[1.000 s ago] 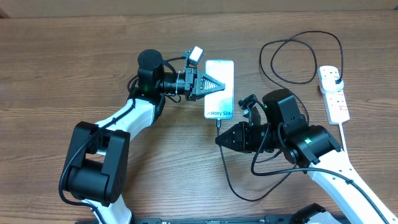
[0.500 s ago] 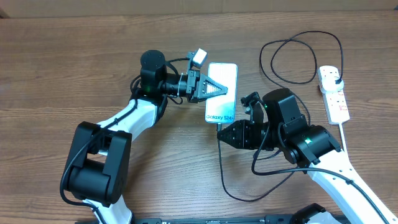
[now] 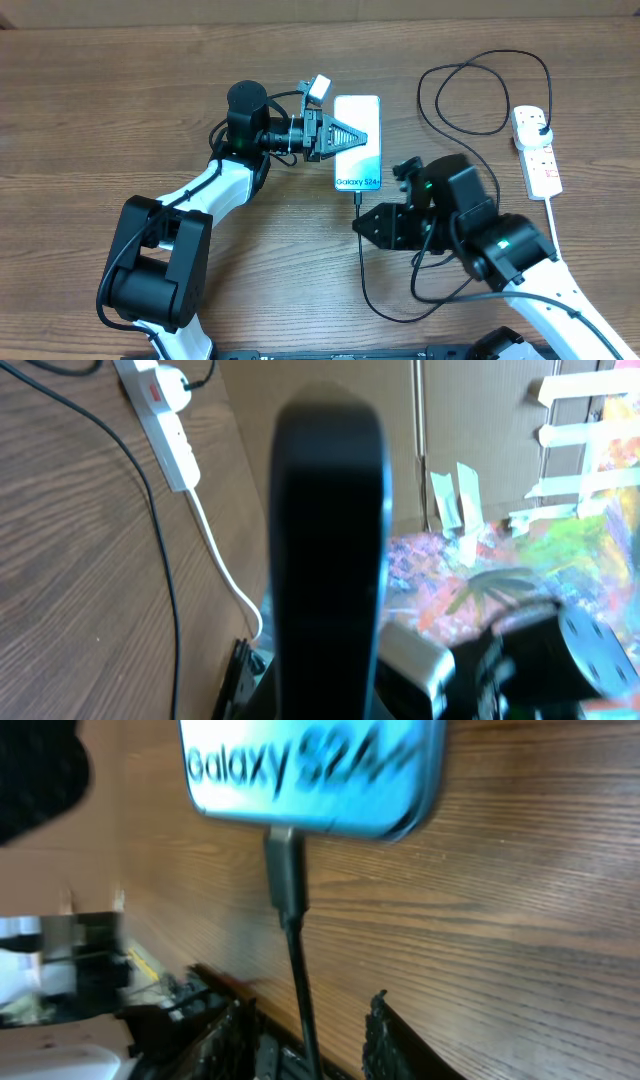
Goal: Plug charger to phone and switch on socket
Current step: 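Push the plug up into the phone's bottom port with the right gripper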
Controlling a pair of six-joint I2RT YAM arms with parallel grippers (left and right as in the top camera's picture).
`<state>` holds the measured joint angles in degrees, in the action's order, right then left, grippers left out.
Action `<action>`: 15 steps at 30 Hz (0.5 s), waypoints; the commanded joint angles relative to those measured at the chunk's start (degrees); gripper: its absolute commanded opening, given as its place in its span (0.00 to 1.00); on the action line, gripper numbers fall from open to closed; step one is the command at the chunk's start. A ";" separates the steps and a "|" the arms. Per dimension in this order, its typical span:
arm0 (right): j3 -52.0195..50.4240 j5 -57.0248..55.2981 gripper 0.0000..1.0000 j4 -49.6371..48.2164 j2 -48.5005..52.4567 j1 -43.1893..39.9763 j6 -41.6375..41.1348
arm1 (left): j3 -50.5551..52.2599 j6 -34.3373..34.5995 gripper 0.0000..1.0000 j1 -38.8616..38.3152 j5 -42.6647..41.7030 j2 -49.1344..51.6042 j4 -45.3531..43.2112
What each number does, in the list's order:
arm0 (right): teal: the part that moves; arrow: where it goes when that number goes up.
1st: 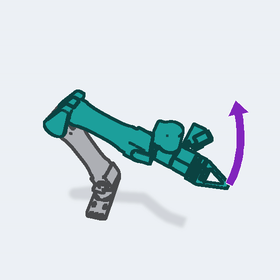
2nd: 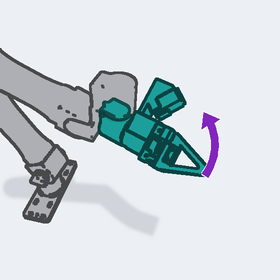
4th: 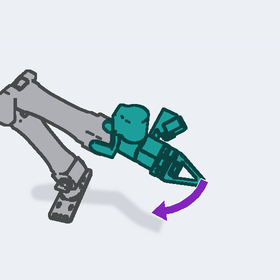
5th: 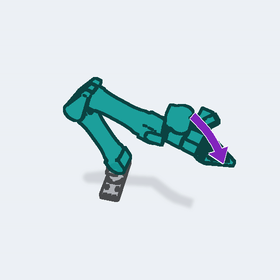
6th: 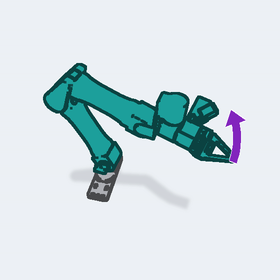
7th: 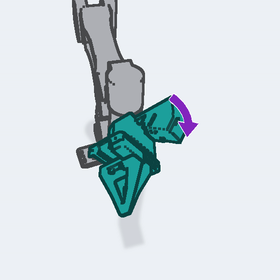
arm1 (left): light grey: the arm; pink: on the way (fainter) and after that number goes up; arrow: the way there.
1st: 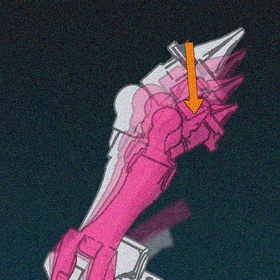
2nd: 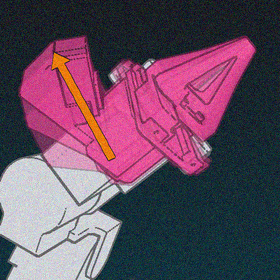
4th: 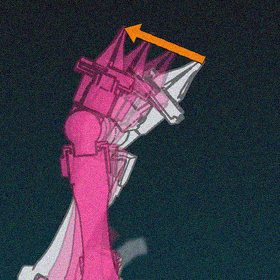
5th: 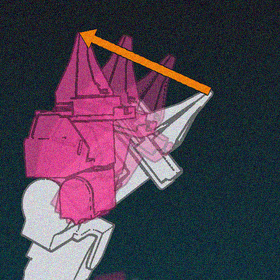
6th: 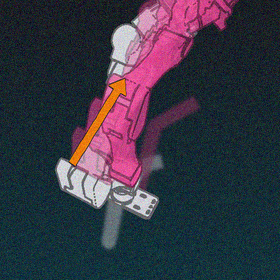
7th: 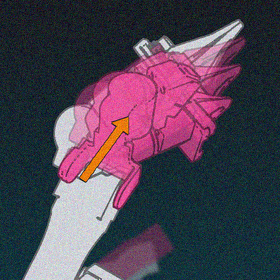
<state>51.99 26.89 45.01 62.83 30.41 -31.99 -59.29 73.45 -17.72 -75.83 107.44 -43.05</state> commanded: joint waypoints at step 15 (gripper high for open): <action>1.33 -31.54 0.16 -7.23 4.00 14.36 -10.25 | -0.76 -1.14 0.04 -1.46 -1.64 -0.44 -0.46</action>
<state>52.07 -1.30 38.65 65.12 44.40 -41.08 -59.29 73.43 -18.44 -75.55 107.44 -43.05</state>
